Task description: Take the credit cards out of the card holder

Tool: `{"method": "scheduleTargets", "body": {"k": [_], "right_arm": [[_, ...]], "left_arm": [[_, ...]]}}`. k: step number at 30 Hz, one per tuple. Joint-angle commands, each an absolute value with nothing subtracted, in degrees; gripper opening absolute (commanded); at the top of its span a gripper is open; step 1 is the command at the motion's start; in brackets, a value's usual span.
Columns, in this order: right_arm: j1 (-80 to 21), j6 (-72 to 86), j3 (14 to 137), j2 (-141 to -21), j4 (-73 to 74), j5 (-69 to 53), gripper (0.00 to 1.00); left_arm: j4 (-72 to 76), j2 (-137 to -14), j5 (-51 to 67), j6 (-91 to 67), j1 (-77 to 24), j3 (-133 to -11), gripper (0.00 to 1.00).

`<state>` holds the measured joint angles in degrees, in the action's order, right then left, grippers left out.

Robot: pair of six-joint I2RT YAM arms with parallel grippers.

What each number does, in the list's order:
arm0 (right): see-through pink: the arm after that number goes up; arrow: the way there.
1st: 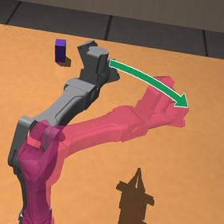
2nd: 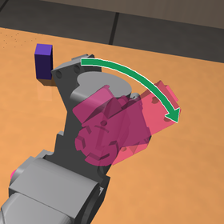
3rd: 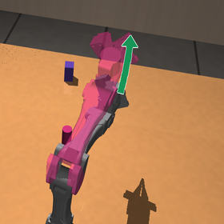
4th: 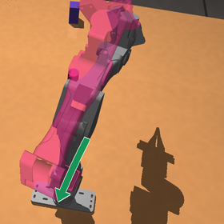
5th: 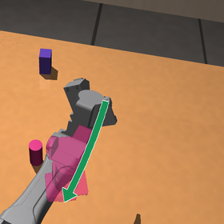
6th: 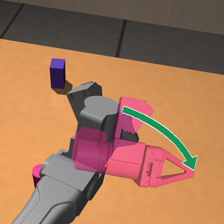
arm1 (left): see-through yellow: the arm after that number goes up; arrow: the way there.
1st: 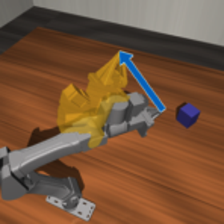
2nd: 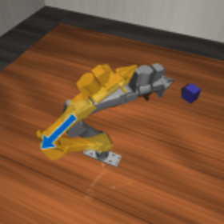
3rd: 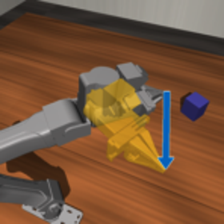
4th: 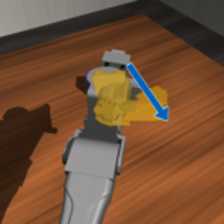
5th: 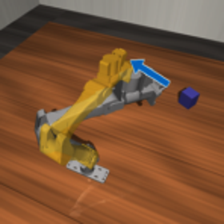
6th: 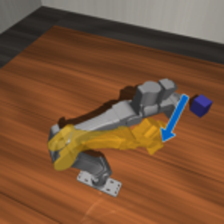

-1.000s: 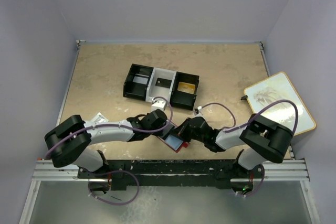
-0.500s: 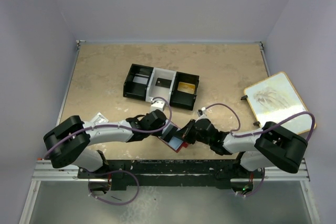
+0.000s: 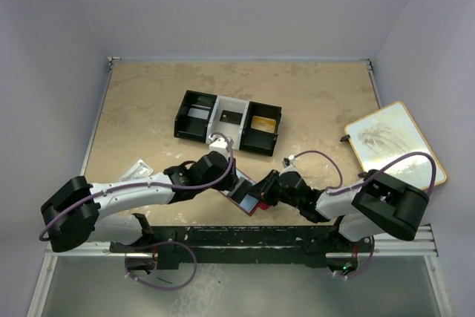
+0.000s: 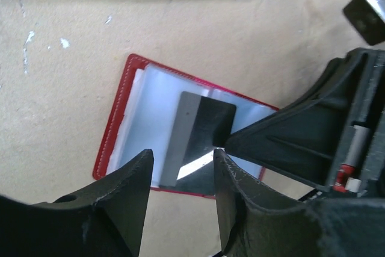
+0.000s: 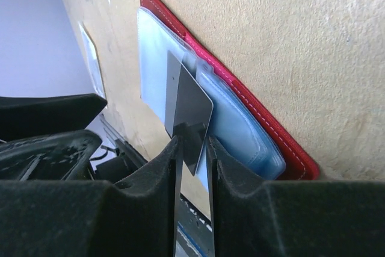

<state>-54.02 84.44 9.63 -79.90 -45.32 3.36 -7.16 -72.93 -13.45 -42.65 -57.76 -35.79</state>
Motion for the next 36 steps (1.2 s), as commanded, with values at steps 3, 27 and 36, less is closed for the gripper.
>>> {"method": "scheduleTargets", "body": {"k": [3,27,36], "right_arm": [[-53.58,84.77,9.95,-83.41,-50.57,3.52,0.27],[-53.53,85.30,10.00,-94.31,-62.63,-0.97,0.17],[-53.52,85.31,8.86,-91.63,-61.96,-0.41,0.02]], "left_arm": [[-3.62,-75.19,-11.60,-43.78,-57.61,-37.00,0.43],[-3.41,-80.43,-13.77,-45.07,-57.57,-32.11,0.24],[-4.37,-80.08,-14.58,-44.97,-57.57,-32.60,0.23]]}}
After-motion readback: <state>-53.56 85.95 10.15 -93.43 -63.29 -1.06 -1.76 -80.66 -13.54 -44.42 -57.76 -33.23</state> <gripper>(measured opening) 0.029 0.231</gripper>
